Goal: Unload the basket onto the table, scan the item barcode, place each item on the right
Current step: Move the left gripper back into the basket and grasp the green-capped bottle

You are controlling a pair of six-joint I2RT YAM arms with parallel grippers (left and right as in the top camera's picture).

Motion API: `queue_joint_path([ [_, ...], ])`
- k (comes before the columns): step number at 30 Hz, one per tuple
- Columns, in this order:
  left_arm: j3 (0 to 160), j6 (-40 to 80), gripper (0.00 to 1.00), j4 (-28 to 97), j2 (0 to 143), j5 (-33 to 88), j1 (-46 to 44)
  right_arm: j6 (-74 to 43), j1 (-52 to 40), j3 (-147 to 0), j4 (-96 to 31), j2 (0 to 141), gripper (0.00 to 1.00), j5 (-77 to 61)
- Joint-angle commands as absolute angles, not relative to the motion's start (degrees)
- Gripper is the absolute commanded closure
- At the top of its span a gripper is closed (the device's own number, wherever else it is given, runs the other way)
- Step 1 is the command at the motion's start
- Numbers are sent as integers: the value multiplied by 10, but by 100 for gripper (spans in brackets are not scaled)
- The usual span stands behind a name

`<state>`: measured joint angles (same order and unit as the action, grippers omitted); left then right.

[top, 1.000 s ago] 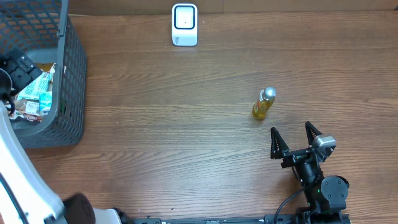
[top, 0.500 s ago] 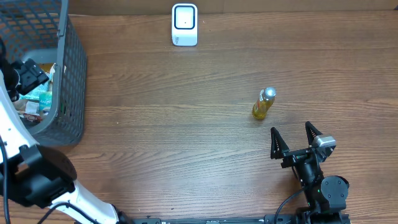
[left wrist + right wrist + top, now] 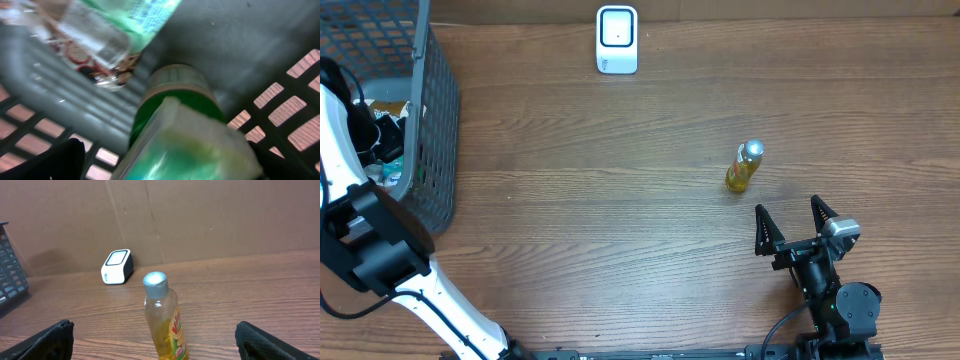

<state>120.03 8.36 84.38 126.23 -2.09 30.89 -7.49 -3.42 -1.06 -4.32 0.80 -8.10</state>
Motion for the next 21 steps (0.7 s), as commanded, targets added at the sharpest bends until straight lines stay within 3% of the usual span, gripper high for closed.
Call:
queue_joint_path([
  [1,1200,50,0,840,1280,16,311,-75,-37,-4,-40,2,0,-76],
  [21,1143,53,0,809,1282,41,309,-75,-37,-4,-40,2,0,-76],
])
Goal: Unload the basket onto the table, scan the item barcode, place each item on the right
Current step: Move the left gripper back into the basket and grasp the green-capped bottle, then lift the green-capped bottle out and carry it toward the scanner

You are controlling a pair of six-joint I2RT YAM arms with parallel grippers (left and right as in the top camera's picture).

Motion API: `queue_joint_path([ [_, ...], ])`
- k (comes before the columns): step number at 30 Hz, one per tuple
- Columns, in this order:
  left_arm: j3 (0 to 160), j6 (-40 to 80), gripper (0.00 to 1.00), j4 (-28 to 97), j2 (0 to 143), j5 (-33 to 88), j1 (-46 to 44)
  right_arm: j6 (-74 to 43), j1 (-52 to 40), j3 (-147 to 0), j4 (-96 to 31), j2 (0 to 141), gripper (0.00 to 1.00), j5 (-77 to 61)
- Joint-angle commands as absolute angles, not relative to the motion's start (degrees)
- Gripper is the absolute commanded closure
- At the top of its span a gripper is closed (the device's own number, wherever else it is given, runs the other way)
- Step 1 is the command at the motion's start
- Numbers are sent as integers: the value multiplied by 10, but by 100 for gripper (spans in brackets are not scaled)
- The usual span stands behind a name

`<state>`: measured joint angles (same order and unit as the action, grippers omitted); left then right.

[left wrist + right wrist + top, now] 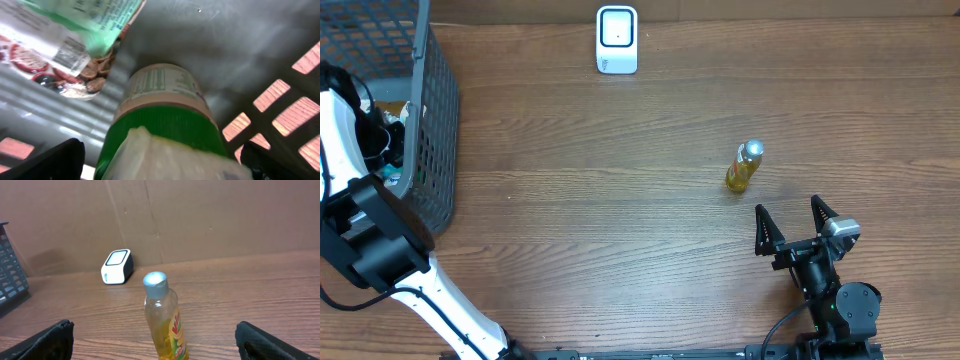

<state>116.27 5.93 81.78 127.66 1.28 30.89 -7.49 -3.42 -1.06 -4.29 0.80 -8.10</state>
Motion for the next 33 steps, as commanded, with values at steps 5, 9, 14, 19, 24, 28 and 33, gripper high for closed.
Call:
queue_joint_path([
  [5,1124,53,3,792,1282,45,310,-75,-37,-4,-40,2,0,-76],
  [9,1124,53,21,788,1282,45,310,-75,-37,-4,-40,2,0,-76],
  [14,1124,54,36,786,1282,46,310,-75,-37,-4,-40,2,0,-76],
  [19,1143,64,46,796,1281,45,312,-75,-37,-4,-40,2,0,-76],
  [24,1238,67,63,856,1278,46,320,-75,-37,-4,-40,2,0,-76],
  [28,1352,86,64,911,1278,45,320,-75,-37,-4,-40,2,0,-76],
  [33,1509,113,71,968,1278,46,320,-75,-37,-4,-40,2,0,-76],
])
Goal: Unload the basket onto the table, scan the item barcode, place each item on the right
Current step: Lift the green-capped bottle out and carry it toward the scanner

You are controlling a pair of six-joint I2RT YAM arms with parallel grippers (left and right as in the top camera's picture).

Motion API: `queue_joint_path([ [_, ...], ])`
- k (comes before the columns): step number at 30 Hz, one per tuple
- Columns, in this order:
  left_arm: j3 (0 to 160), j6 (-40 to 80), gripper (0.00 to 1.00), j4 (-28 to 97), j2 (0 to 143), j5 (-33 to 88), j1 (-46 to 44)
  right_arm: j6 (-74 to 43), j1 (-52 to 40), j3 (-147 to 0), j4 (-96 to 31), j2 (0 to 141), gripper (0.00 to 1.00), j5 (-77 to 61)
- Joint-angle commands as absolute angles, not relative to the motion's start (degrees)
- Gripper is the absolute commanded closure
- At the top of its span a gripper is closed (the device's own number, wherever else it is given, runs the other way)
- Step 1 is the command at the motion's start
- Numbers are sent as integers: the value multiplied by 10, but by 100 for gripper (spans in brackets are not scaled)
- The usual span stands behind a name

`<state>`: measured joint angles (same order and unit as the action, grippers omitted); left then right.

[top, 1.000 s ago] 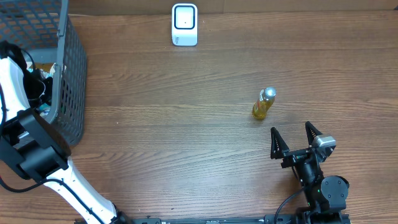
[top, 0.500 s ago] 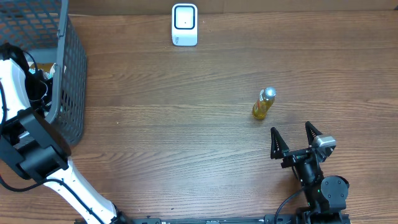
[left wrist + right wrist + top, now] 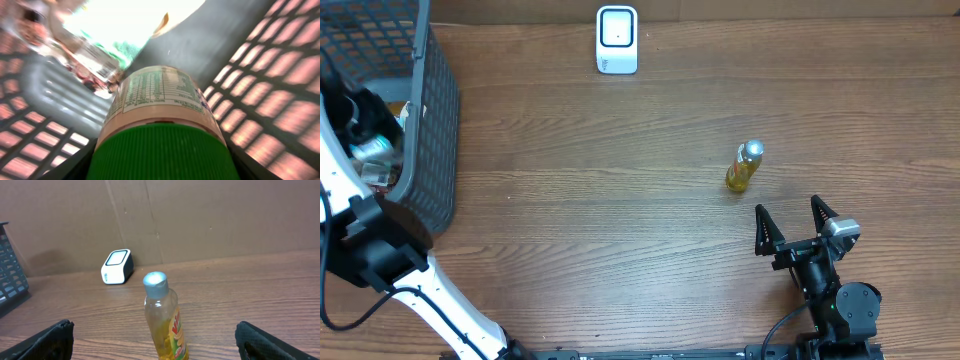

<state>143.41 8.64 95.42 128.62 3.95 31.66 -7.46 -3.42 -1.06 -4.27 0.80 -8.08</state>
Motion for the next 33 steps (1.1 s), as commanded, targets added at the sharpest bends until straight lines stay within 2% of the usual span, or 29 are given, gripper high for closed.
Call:
queue_joint_path([
  [1,1538,114,72,968,1273,62,320,-75,-37,-4,-40,2,0,-76],
  [8,1595,123,76,968,1211,145,317,-75,-37,-4,-40,2,0,-76],
  [16,1595,125,93,968,1097,230,286,-75,-37,-4,-40,2,0,-76],
  [17,1595,125,96,968,1079,230,271,-75,-37,-4,-40,2,0,-76],
  [20,1595,125,96,968,1039,214,213,-75,-37,-4,-40,2,0,-76],
  [26,1567,136,96,968,1012,132,41,-75,-37,-4,-40,2,0,-76],
  [33,1407,180,93,968,1013,37,-132,-75,-37,-4,-40,2,0,-76],
])
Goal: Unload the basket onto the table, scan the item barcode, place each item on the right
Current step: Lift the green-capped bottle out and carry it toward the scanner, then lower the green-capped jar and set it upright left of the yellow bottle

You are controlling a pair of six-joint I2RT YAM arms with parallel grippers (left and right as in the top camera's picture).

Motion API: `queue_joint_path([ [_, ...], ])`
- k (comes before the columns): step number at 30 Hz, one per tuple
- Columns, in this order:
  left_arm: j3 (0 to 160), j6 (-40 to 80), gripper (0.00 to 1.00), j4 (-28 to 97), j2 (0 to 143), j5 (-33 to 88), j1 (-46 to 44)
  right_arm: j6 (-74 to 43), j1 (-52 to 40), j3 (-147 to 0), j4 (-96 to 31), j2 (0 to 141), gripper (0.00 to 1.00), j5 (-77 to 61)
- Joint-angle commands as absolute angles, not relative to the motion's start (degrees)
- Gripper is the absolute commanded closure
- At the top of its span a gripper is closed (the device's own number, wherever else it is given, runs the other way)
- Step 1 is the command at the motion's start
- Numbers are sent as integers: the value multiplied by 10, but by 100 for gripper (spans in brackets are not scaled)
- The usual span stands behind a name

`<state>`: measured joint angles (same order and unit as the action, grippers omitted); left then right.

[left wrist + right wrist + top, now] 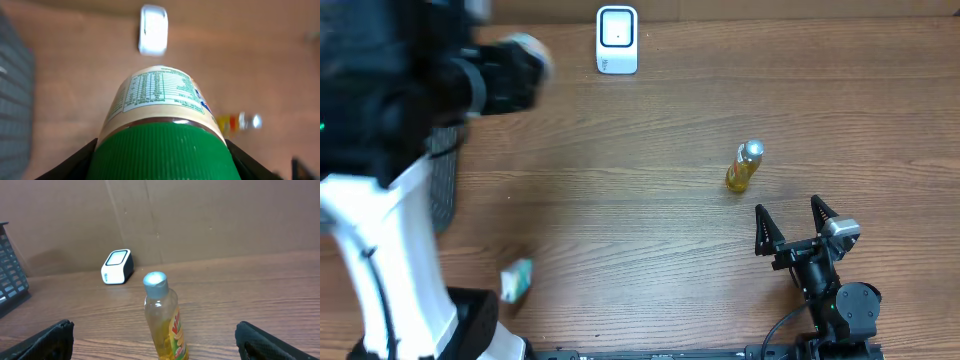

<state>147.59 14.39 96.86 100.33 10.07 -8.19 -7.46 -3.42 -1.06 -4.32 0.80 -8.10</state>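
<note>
A jar with a green ribbed lid (160, 150) and a pale nutrition label fills the left wrist view. My left gripper (160, 167) is shut on it at the lid, with a black finger on each side. Overhead, that gripper (505, 75) hangs high above the table's back left, blurred, left of the white barcode scanner (617, 38). The scanner (152, 35) shows beyond the jar's far end. My right gripper (795, 225) stands open at the front right, just short of a yellow bottle (745, 165). No barcode shows on the jar.
A grey wire basket (445, 170) stands at the left edge, mostly hidden by my left arm. A small teal and white packet (517, 280) lies on the table at the front left. The yellow bottle (162, 315) stands upright between the right fingers' line of sight.
My left gripper was inside the basket with the jar in it. Now it holds the jar high over the table near the scanner. A teal and white packet has appeared on the table.
My left gripper was open deep in the basket, over the green-lidded jar, with a clear wrapper across it. Then it was closer over the lid, then shut on the jar inside the basket. Now the jar is out above the table. The right arm stayed still.
</note>
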Motion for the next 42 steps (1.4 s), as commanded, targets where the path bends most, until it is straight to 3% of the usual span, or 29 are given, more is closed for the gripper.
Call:
queue_joint_path([
  [1,1383,189,91,967,1013,30,-145,-75,-37,-4,-40,2,0,-76],
  [8,1197,211,87,909,1036,21,-223,-75,-37,-4,-40,2,0,-76],
  [17,1082,236,84,825,1094,11,-264,-75,-37,-4,-40,2,0,-76],
  [42,1069,386,71,733,1244,16,-348,-75,-37,-4,-40,2,0,-76],
])
